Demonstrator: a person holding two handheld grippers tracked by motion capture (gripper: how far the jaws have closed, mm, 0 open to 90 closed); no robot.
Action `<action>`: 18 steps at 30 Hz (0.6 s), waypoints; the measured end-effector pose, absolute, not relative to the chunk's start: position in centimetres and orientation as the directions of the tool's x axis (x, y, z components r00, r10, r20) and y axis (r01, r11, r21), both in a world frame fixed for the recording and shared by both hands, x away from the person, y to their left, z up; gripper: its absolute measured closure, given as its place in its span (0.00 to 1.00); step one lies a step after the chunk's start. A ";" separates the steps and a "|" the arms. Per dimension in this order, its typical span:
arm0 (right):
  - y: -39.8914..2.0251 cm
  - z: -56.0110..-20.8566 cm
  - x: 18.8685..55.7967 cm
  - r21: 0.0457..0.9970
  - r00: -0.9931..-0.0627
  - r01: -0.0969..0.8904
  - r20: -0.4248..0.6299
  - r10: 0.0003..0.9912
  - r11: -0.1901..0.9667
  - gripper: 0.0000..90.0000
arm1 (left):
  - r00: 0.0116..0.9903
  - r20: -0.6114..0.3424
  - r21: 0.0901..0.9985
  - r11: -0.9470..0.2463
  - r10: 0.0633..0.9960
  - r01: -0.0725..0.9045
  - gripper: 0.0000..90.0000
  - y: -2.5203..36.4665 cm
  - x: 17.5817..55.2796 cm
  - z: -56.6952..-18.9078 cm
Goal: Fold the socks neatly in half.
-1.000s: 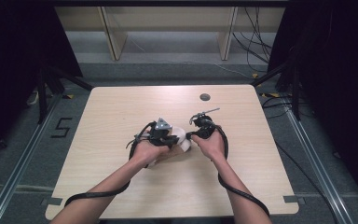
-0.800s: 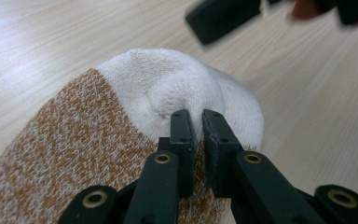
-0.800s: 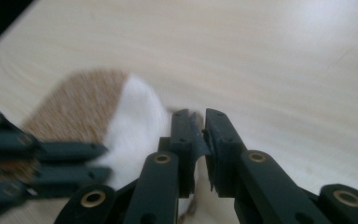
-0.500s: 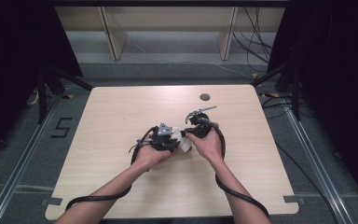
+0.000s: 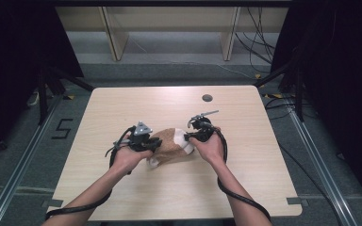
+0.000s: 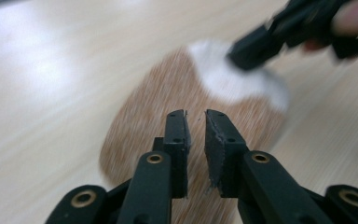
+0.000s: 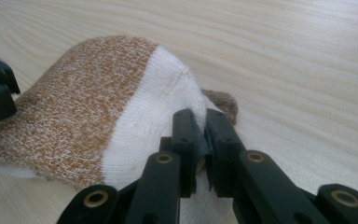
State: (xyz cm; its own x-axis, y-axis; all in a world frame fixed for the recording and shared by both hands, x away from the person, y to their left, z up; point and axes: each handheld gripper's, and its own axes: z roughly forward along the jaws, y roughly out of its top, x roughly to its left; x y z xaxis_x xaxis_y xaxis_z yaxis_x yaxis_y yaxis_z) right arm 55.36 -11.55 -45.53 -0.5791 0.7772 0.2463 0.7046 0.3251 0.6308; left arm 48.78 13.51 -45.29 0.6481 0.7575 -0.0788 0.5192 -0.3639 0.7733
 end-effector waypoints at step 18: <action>-11.9 -46.0 55.2 0.631 -0.590 0.695 0.228 0.774 0.344 0.94 | 0.687 -0.011 0.736 -0.459 0.727 0.497 0.87 13.5 49.1 -47.7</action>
